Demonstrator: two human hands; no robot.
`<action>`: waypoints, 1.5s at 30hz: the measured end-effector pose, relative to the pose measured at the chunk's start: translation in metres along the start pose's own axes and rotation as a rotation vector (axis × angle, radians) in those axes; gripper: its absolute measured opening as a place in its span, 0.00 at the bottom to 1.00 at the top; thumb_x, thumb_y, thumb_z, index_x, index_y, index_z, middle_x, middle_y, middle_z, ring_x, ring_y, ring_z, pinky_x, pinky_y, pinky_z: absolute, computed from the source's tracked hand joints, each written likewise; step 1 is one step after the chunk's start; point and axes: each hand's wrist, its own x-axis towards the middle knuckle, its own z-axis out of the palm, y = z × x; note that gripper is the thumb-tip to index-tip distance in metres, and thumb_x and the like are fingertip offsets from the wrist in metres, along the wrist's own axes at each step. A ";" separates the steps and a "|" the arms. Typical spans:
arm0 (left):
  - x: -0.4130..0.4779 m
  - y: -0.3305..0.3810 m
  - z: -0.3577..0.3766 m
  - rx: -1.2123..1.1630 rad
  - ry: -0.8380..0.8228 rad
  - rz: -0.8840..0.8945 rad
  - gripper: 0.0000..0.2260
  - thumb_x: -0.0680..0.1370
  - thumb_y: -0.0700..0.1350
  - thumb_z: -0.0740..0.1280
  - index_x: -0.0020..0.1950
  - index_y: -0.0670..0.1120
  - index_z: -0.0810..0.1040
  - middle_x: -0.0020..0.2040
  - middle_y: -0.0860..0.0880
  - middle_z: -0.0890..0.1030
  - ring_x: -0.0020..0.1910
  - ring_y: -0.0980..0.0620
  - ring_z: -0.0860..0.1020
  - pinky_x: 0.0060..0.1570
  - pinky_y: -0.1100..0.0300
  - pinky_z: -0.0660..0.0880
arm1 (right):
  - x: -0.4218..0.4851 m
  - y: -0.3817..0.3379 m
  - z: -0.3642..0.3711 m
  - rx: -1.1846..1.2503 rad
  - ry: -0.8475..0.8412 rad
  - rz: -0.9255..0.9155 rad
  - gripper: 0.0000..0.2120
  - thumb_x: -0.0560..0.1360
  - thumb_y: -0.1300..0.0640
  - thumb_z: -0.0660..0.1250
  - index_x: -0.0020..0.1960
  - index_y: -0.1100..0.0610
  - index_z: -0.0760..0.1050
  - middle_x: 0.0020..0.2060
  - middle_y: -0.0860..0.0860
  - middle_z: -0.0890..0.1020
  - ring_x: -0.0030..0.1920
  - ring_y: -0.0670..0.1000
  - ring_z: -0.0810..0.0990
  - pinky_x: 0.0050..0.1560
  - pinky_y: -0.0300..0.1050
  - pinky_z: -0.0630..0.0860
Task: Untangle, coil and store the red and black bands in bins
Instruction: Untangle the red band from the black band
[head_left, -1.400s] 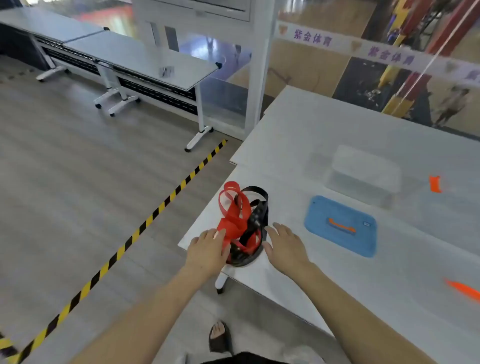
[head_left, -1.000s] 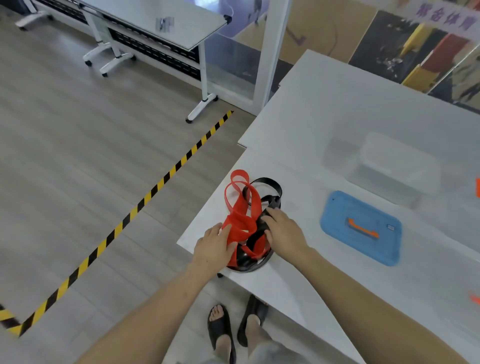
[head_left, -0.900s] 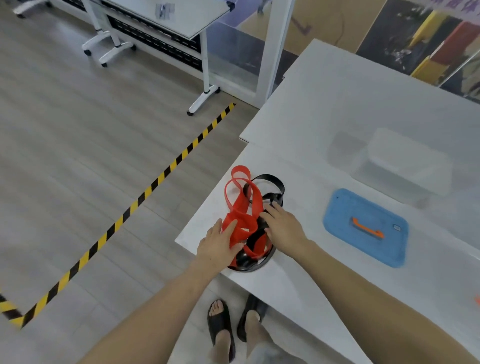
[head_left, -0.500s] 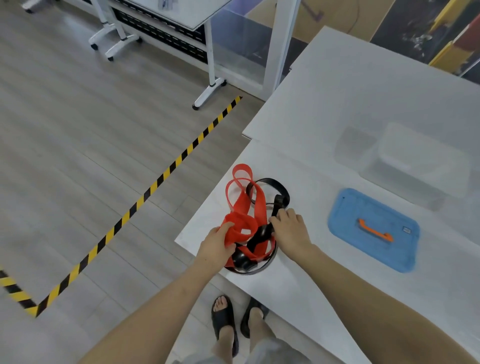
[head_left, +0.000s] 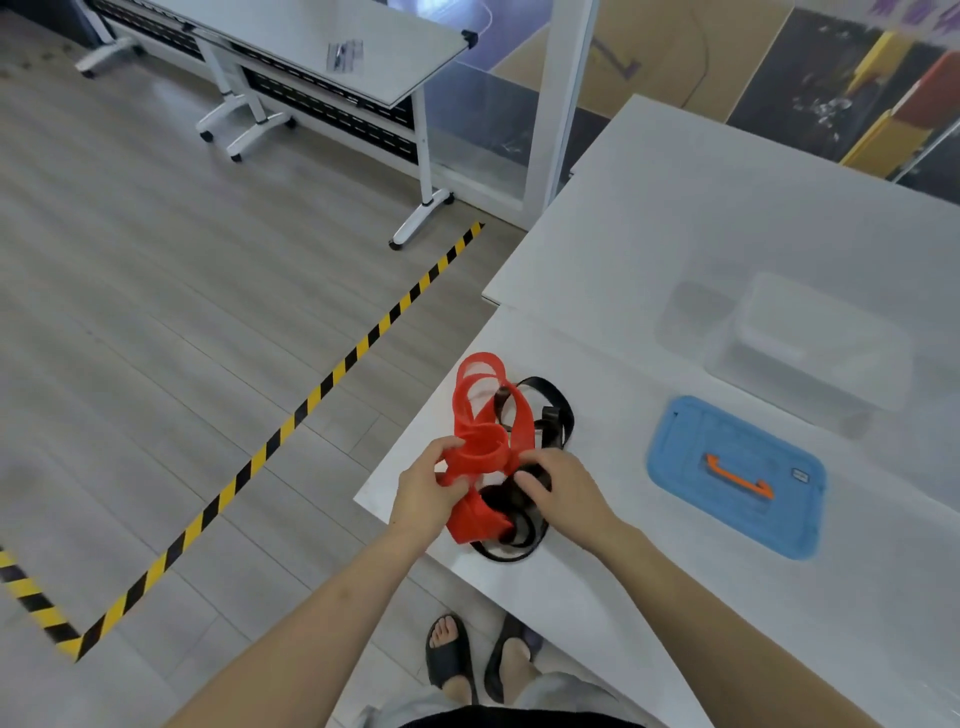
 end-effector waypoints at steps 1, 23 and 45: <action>0.000 0.003 -0.002 -0.014 -0.003 0.006 0.17 0.79 0.46 0.73 0.64 0.60 0.74 0.63 0.59 0.77 0.50 0.66 0.76 0.44 0.74 0.71 | -0.004 -0.008 -0.002 0.102 -0.005 0.014 0.10 0.82 0.47 0.66 0.62 0.45 0.79 0.55 0.42 0.82 0.57 0.44 0.78 0.61 0.45 0.76; 0.007 0.000 -0.020 0.102 -0.009 -0.098 0.35 0.76 0.47 0.74 0.79 0.56 0.61 0.72 0.52 0.71 0.67 0.48 0.76 0.52 0.60 0.82 | 0.004 -0.056 -0.064 0.413 0.275 0.188 0.04 0.83 0.52 0.66 0.55 0.49 0.79 0.51 0.44 0.84 0.54 0.43 0.82 0.50 0.34 0.74; 0.042 0.170 -0.001 -0.182 -0.272 0.257 0.15 0.85 0.42 0.62 0.70 0.54 0.75 0.58 0.58 0.84 0.57 0.59 0.81 0.58 0.65 0.76 | -0.006 -0.124 -0.169 0.718 0.467 -0.053 0.12 0.80 0.70 0.64 0.55 0.54 0.76 0.45 0.54 0.87 0.46 0.48 0.84 0.51 0.39 0.80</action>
